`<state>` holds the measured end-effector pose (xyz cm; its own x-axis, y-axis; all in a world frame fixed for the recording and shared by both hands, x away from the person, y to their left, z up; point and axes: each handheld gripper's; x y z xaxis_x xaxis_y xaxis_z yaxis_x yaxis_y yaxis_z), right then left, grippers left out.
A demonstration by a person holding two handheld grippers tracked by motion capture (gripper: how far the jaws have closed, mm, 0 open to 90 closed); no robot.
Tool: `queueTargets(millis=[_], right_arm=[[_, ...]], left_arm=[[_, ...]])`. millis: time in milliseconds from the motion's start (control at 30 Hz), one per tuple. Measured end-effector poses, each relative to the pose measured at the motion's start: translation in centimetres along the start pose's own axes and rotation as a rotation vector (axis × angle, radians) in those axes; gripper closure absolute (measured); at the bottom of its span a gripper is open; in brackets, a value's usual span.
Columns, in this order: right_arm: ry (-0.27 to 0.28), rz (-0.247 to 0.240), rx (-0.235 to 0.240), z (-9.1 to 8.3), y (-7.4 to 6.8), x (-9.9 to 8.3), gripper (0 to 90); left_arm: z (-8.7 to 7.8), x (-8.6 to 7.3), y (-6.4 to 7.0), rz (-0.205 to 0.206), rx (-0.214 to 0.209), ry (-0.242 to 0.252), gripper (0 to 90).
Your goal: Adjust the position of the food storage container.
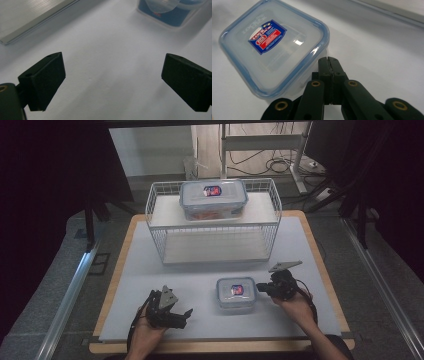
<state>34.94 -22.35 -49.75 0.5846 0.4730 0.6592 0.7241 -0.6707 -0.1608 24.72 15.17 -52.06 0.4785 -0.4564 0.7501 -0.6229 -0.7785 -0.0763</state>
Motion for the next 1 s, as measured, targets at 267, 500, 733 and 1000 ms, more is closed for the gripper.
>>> queueTargets(millis=[267, 500, 733, 1000], right_arm=[[-0.011, -0.022, 0.048, 1.5, -1.6, 0.6, 89.7], [-0.03, -0.083, 0.049, 2.9, -3.4, 1.2, 89.7], [-0.004, -0.123, -0.003, 2.0, -2.9, 0.9, 87.8], [0.067, -0.125, -0.026, -0.3, -2.4, 0.1, 63.8]], left_arm=[[0.1, 0.1, 0.1, -0.004, -0.007, -0.012, 5.5], [0.0, 0.2, 0.1, -0.01, -0.012, -0.011, 5.6], [-0.3, 0.1, -0.1, -0.013, -0.009, 0.0, 5.6], [-0.8, -0.1, -0.4, -0.012, -0.007, 0.067, 5.5]])
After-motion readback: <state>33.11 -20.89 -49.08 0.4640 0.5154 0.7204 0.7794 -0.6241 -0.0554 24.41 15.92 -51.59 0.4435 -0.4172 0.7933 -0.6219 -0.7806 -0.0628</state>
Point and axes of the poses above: each handheld gripper's, and its own axes: z roughly forward along the jaws, x roughly out of its top, y roughly to its right
